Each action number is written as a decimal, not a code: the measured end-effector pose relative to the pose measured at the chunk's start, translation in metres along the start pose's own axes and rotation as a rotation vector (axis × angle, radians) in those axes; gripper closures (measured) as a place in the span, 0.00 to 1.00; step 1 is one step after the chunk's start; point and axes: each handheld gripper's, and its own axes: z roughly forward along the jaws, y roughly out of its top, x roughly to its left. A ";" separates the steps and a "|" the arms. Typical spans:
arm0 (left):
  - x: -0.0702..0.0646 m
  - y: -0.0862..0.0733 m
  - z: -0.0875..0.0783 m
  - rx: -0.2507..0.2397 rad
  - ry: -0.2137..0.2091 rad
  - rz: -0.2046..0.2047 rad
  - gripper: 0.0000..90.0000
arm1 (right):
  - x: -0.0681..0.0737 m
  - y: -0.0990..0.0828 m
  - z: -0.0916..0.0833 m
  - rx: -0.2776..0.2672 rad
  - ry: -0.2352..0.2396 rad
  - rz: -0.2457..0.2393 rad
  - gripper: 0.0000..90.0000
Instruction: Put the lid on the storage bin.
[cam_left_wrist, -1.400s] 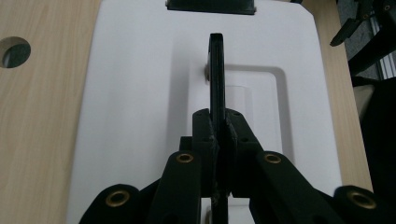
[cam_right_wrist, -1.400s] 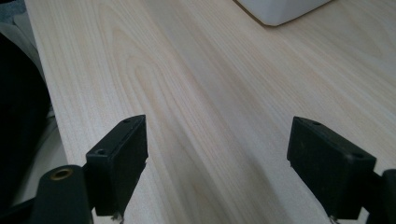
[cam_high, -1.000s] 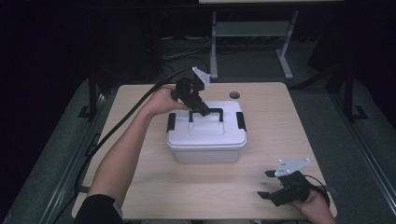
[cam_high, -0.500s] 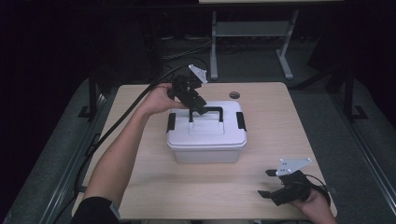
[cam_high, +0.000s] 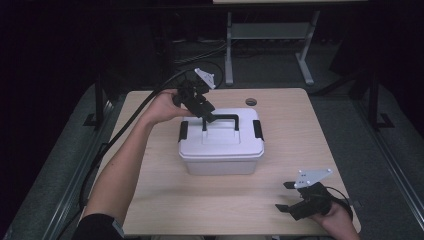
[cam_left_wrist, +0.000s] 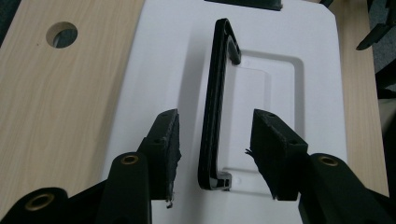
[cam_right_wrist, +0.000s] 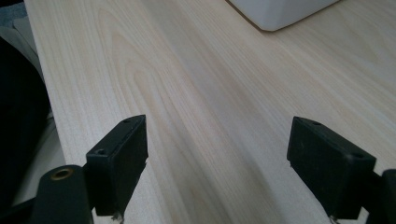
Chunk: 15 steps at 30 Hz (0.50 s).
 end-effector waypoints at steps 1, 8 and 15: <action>0.000 -0.002 -0.001 -0.007 0.001 -0.002 0.57 | 0.001 0.000 0.000 -0.001 -0.001 0.001 0.22; -0.002 -0.010 -0.003 0.008 0.014 -0.022 0.57 | 0.002 0.001 0.001 0.001 0.000 -0.006 0.22; -0.001 -0.018 -0.001 0.041 0.016 -0.012 0.73 | 0.002 0.002 0.003 0.006 0.004 -0.006 0.22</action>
